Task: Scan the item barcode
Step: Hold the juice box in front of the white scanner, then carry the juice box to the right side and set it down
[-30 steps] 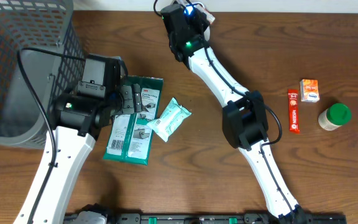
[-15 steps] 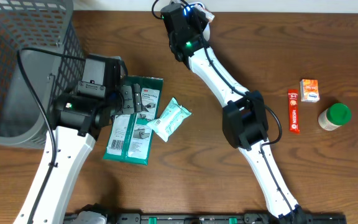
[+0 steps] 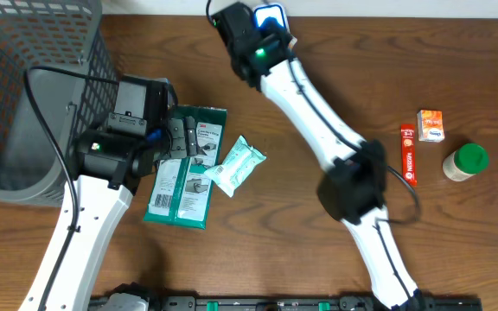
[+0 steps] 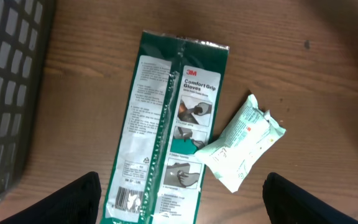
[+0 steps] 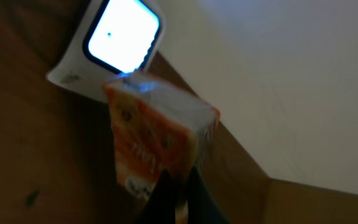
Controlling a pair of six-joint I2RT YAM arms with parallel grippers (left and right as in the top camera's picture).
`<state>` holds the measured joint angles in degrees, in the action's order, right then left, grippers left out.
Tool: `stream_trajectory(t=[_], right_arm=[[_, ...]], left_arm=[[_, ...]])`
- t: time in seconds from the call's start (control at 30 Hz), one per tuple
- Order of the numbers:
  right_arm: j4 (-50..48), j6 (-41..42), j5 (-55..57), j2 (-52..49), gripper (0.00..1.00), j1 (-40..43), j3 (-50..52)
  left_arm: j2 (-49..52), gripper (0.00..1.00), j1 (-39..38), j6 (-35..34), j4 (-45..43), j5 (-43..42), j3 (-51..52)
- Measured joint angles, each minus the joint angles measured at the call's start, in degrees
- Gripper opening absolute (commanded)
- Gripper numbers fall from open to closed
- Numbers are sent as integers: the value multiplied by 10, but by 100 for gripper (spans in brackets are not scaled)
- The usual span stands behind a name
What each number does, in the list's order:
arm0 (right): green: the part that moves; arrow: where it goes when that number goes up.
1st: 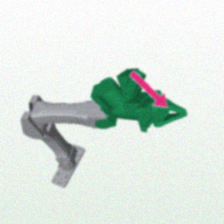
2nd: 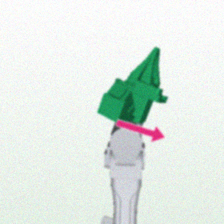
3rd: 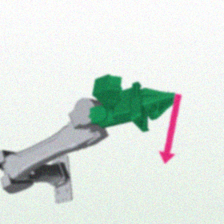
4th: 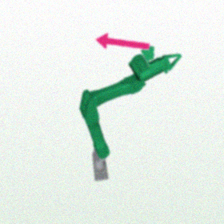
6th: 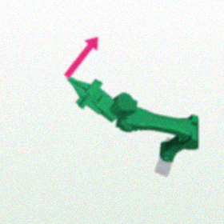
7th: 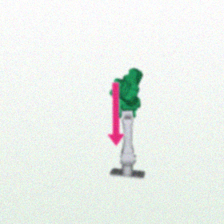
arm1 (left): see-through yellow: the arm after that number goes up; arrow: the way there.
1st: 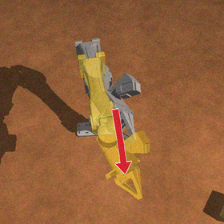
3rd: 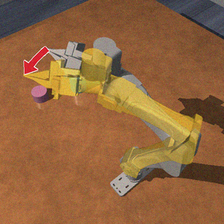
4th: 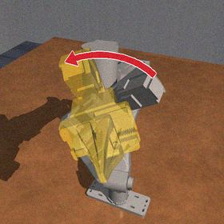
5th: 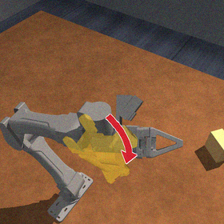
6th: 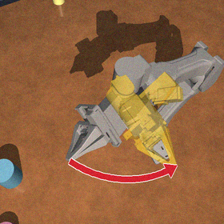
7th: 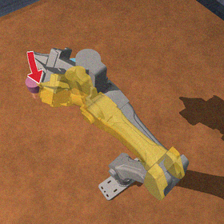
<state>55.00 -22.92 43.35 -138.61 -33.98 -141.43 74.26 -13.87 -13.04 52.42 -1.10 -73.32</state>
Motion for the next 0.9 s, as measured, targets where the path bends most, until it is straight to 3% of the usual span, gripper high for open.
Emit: stream_trajectory(t=[0.33,0.73,0.9], right_arm=[[228,143,-83,221,1,28,-11],[419,236,-228,245,1,164,-4],[420,254,-272,247,1,223,43]], left_arm=[[0,84,0,0,0,0,0],[0,84,0,0,0,0,0],[0,84,0,0,0,0,0]])
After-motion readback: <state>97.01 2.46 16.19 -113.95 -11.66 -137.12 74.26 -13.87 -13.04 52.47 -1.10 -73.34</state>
